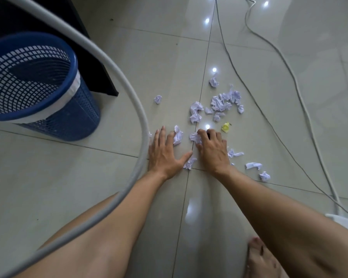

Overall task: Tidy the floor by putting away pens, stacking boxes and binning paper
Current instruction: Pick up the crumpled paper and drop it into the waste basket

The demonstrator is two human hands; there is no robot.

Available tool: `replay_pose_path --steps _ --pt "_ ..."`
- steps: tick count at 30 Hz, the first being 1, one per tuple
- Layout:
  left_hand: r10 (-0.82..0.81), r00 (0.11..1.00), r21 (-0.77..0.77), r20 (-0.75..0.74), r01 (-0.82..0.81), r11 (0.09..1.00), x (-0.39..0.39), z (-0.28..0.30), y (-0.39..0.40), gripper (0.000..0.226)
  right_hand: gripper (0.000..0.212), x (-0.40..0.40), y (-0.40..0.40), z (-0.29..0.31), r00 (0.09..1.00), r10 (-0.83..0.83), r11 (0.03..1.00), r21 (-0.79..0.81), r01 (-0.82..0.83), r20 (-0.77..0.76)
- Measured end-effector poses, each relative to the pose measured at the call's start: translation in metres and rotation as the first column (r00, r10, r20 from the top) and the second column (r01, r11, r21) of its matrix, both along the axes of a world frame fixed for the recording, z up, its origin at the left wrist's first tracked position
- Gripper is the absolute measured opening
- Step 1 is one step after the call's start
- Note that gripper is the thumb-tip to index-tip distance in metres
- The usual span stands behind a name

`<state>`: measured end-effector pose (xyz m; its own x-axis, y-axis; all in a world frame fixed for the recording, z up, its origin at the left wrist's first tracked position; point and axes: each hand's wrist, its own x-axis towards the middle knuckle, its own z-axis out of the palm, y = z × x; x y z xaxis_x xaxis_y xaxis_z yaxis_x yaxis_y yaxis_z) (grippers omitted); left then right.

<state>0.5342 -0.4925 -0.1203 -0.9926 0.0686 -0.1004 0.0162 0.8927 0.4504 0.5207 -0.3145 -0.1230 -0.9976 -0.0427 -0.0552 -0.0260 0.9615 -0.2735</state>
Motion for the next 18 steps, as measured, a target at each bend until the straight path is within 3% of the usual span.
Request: replay_pose_path --steps 4,8,10,14,18 --pt "-0.130 0.978 0.010 -0.160 0.134 0.991 0.003 -0.008 -0.009 0.106 0.020 -0.020 0.003 0.005 0.999 -0.017 0.998 -0.052 0.018 0.029" --pt "-0.321 0.946 -0.142 -0.043 0.312 0.939 -0.017 -0.009 -0.012 0.083 0.023 -0.031 0.004 0.013 0.990 -0.054 0.991 -0.111 0.069 0.133" --pt "-0.335 0.942 -0.188 0.026 0.334 0.924 -0.025 -0.008 -0.008 0.065 0.034 -0.028 0.002 0.016 0.989 0.001 0.996 -0.086 0.012 0.148" --pt "-0.314 0.948 -0.180 -0.044 0.302 0.936 -0.029 -0.005 -0.002 0.039 0.032 -0.022 0.002 0.017 0.988 0.051 0.999 -0.016 -0.049 0.143" --pt "-0.287 0.958 -0.191 -0.023 0.277 0.942 -0.040 0.010 -0.001 0.039 0.024 -0.032 -0.008 0.028 0.986 -0.014 1.000 -0.020 0.018 0.165"
